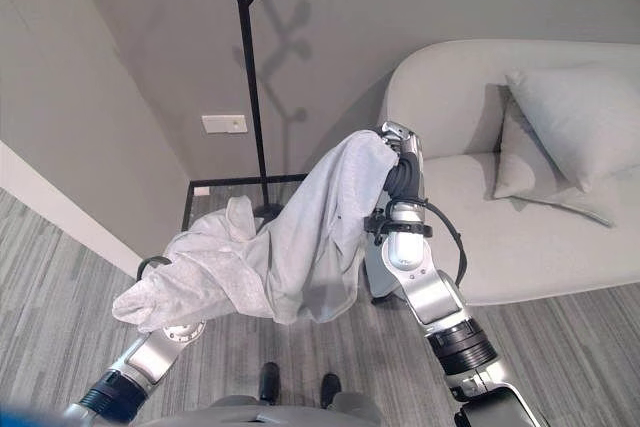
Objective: Hang the clothes on the sofa on the clothes rack.
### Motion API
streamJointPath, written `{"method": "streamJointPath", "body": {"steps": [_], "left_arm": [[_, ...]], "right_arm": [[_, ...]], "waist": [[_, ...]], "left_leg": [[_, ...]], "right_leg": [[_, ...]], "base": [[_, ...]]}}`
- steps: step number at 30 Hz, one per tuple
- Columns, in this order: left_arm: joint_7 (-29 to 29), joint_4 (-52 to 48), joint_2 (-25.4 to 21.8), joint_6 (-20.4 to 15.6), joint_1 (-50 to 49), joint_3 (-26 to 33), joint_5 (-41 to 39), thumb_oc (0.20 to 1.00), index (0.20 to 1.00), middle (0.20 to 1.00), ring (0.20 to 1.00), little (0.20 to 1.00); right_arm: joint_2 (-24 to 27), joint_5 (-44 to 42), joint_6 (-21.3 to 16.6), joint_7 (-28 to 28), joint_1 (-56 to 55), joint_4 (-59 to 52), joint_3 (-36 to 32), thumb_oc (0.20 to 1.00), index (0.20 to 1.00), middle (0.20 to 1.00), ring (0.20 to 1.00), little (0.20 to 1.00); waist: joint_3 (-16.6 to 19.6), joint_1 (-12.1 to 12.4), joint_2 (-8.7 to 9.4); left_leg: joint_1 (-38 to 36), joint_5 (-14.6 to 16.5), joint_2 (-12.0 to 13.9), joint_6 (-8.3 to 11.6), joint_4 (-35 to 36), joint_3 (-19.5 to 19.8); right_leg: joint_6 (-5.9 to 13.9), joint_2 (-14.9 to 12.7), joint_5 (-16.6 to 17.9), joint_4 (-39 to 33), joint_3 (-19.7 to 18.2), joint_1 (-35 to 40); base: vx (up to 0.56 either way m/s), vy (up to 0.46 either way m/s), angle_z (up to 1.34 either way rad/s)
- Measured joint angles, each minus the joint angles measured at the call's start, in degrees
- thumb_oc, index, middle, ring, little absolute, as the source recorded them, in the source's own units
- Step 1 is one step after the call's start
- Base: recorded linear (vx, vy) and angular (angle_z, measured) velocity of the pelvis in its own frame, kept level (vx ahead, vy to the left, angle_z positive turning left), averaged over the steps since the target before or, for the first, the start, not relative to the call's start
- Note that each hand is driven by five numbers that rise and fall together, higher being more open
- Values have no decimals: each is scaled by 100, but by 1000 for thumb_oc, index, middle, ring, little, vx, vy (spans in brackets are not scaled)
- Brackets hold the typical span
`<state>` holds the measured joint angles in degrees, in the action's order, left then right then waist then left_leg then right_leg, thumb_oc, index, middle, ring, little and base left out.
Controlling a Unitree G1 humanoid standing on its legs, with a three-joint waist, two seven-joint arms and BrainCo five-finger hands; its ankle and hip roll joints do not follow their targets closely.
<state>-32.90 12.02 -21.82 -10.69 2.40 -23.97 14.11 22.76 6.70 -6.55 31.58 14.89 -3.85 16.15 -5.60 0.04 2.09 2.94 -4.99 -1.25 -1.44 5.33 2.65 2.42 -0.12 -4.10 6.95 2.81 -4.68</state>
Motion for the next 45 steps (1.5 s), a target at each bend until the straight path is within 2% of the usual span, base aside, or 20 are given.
{"method": "streamJointPath", "body": {"steps": [2, 3, 6, 8, 10, 12, 16, 20, 23, 24, 25, 28, 30, 31, 32, 35, 38, 42, 44, 45], "left_arm": [[-1, -3, 6, 0, 11, 2, -14, 200, 200, 200, 200, 200], [-5, -5, 45, -2, 46, 2, -51, 200, 200, 200, 200, 200], [-11, -7, 32, -8, 154, 16, -53, 200, 200, 200, 200, 200], [-27, -1, 59, -30, 250, 7, -56, 200, 200, 200, 200, 200], [-22, 14, 64, -47, 242, -2, -63, 200, 200, 200, 200, 200], [9, -27, 59, -49, 233, 3, -181, 200, 200, 200, 200, 200], [-8, -28, 78, -49, 277, -25, -272, 200, 200, 200, 200, 200], [-12, 35, 88, -48, 256, -39, -277, 200, 200, 200, 200, 200], [-18, 35, 84, -52, 216, -44, -276, 200, 200, 200, 200, 200], [-14, -7, -18, -50, 275, -47, -274, 200, 200, 200, 200, 200], [-11, -16, -154, -49, 490, -67, -265, 200, 200, 200, 200, 200], [-59, -53, -327, -50, 816, -31, -262, 200, 200, 200, 200, 200], [-65, -57, -407, -49, 915, -32, -259, 200, 200, 200, 200, 200], [-67, -63, -519, -48, 893, -39, -250, 200, 200, 200, 200, 200], [-67, -65, -555, -47, 858, -34, -233, 200, 200, 200, 200, 200], [-78, -196, -588, -46, 690, 85, -152, 200, 200, 200, 200, 200], [-137, -349, -589, -60, 516, 310, -27, 200, 200, 200, 200, 200], [-229, -28, -599, -79, 597, 455, 67, 200, 200, 200, 200, 200], [-210, -21, -588, -79, 591, 387, 77, 200, 200, 200, 200, 200], [-173, -170, -514, -89, 364, 505, 80, 200, 200, 200, 200, 200]], "right_arm": [[0, 6, -2, -27, 0, -1, 5, 200, 200, 200, 200, 200], [4, 11, -4, -61, 4, -9, 13, 200, 200, 200, 200, 200], [7, 13, -8, -85, 55, -9, 15, 200, 200, 200, 200, 200], [36, 14, -17, -80, 123, -9, 22, 200, 200, 200, 200, 200], [45, 15, -29, -76, 152, 5, 27, 200, 200, 200, 200, 200], [81, 15, -41, -66, 118, -28, 24, 200, 200, 200, 200, 200], [96, 13, -120, 69, 280, 18, 60, 200, 200, 200, 200, 200], [107, 14, -117, 72, 303, 64, 97, 200, 200, 200, 200, 200], [125, 16, -123, 69, 280, -45, 169, 200, 200, 200, 200, 200], [91, 19, -120, 48, 196, -83, 221, 200, 200, 200, 200, 200], [147, 24, -112, 40, 96, -159, 203, 200, 200, 200, 200, 200], [103, 91, -109, 35, 76, -221, 169, 200, 200, 200, 200, 200], [98, 204, -107, 31, 82, -221, 157, 200, 200, 200, 200, 200], [56, 241, -83, 24, 76, -223, 67, 200, 200, 200, 200, 200], [50, 245, -62, 35, 46, -223, -7, 200, 200, 200, 200, 200], [36, 314, -13, 85, 60, -234, -193, 200, 200, 200, 200, 200], [96, 480, -9, 208, 66, -385, -341, 200, 200, 200, 200, 200], [131, 695, -33, 486, 68, -540, -450, 200, 200, 200, 200, 200], [135, 698, -42, 550, 23, -581, -474, 200, 200, 200, 200, 200], [146, 720, -49, 573, -152, -781, -560, 200, 200, 200, 200, 200]], "waist": [[-4, -10, 7], [-29, -11, 26], [-168, 10, 188], [-288, 74, 298], [-360, 97, 341], [-410, 92, 421], [-441, 197, 353], [-541, 186, 163], [-453, 202, 28], [-403, 151, 174], [-362, 12, 247], [-334, 41, 232], [-333, 42, 226], [-339, 104, 190], [-337, 96, 165], [-286, 87, 64], [-221, 26, -4], [-184, -199, -77], [-120, -364, 79], [-37, -395, 181]], "left_leg": [[22, 82, 11, 98, -124, 11], [157, 251, 1, 315, -576, 37], [559, 248, -151, 352, -1483, 21], [1150, 60, -192, 635, -2508, -21], [1463, 139, -69, 550, -2963, -166], [1474, 276, 280, 342, -2538, -575], [1274, 196, 459, 391, -255, 101], [1377, 129, 503, 298, 26, 112], [1227, 87, 433, 231, -457, 89], [1145, -453, 188, 236, -566, -216], [1098, -321, -92, -2, -527, -317], [920, -95, -343, -322, -511, -419], [786, 9, -430, -462, -498, -453], [475, 99, -458, -575, -371, -539], [332, 157, -472, -653, -352, -557], [-27, 294, -482, -722, -283, -630], [-215, 365, -433, -601, -50, -511], [-215, 364, -175, -367, -41, -261], [-363, 367, -408, -355, -5, -66], [-577, 459, -610, -276, -1, 99]], "right_leg": [[-46, 15, -124, 126, 16, -12], [-192, 26, -307, 316, 0, -14], [-312, -86, -453, 467, 13, -19], [-404, -134, -478, 491, 1, 1], [-529, -168, -429, 361, 95, 119], [-580, -147, -263, -75, 334, 377], [-515, -33, -61, -446, 51, 454], [-237, -53, -190, -981, -261, 1162], [-12, -216, -451, -967, -729, 1399], [256, -519, -688, -683, -962, 1355], [262, -800, -686, -358, -957, 1203], [469, -1079, -735, 394, -1004, 865], [602, -1132, -618, 643, -1026, 784], [780, -1163, -475, 1865, -1077, 331], [772, -1205, -472, 2244, -1062, 180], [788, -1562, -459, 2332, -617, -63], [829, -1306, -531, 1858, -575, -371], [603, 155, -371, 878, -1134, -1131], [401, 182, 165, 179, -1142, -1144], [124, -4, 761, -28, -1126, -956]], "base": [[205, -39, 9], [116, -43, 15], [75, -40, 21], [248, -45, 22], [215, 10, 15], [261, 105, 20], [246, 126, -18], [422, 277, -48], [307, 237, -95], [337, 295, -74], [334, 296, -41], [196, 213, -10], [223, 227, -17], [223, 171, -24], [251, 162, -25], [186, 57, -11], [177, 3, -3], [113, -22, 30], [104, -87, 87], [115, -101, 61]]}}
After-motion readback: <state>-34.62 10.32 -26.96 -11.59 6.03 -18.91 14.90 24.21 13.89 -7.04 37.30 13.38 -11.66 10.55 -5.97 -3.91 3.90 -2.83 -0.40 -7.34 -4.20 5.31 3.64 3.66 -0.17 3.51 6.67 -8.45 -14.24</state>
